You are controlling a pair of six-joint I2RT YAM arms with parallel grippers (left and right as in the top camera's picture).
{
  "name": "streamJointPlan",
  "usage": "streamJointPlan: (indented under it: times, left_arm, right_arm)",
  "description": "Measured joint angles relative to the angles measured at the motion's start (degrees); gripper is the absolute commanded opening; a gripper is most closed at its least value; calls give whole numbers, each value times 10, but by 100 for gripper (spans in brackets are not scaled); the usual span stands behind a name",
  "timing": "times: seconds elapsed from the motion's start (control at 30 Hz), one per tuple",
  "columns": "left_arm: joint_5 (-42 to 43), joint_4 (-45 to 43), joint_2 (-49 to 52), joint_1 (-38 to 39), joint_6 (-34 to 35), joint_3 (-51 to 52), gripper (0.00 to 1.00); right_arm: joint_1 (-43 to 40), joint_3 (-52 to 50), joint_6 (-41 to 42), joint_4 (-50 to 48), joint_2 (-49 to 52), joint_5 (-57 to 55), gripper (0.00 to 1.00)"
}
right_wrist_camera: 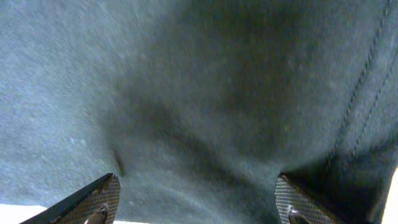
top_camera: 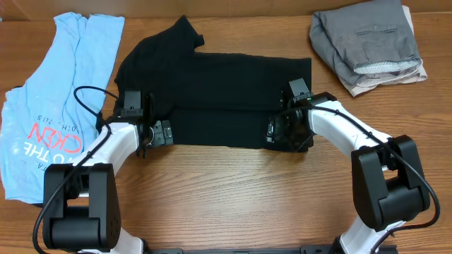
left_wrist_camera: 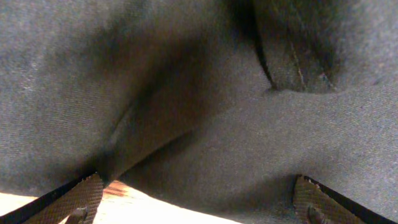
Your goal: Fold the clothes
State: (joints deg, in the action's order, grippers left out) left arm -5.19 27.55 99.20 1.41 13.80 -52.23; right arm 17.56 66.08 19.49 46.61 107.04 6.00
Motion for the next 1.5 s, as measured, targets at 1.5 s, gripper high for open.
streamJointPlan:
  times: [1.5]
  left_arm:
    - [71,405,-32,-3,28,-148,100]
  right_arm:
    - [-10,127,-13,258,-110,21,100]
